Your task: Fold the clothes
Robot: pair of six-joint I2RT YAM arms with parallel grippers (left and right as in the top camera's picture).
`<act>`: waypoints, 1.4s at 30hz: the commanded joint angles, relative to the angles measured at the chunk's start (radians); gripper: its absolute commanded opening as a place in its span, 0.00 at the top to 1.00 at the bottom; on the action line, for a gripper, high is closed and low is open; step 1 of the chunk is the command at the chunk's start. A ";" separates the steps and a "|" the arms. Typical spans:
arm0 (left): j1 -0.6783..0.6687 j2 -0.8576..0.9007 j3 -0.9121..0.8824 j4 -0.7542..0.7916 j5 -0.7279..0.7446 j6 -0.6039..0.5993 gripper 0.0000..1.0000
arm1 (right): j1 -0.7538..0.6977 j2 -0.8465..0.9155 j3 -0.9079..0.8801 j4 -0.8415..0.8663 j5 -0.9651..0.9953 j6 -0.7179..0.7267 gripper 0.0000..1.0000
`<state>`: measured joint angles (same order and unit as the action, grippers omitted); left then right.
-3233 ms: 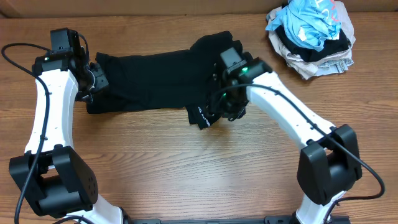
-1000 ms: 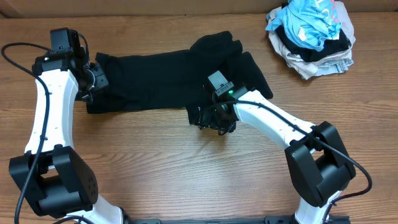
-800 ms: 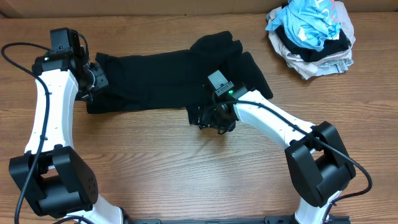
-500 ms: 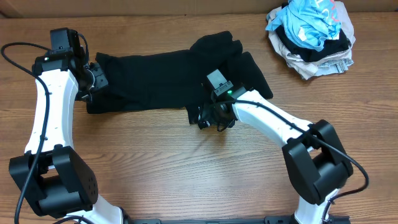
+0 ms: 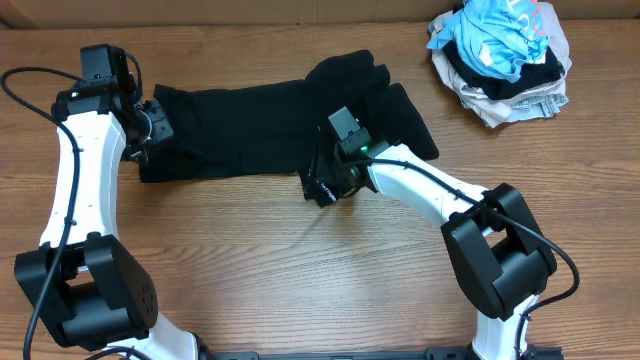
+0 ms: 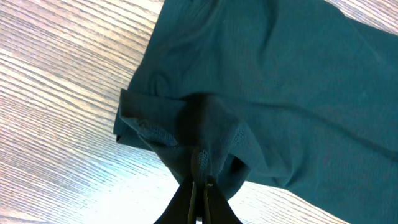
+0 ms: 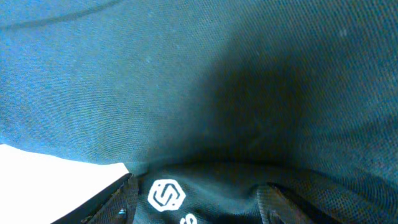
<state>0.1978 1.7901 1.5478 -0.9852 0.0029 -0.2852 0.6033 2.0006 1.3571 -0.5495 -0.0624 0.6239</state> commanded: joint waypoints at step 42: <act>-0.002 0.005 -0.004 0.047 -0.014 0.020 0.96 | 0.075 -0.069 0.039 -0.158 0.147 0.005 0.96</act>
<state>0.1978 1.7901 1.5478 -0.9421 0.0029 -0.2848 0.6876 1.9980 1.3697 -0.7033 0.0677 0.6247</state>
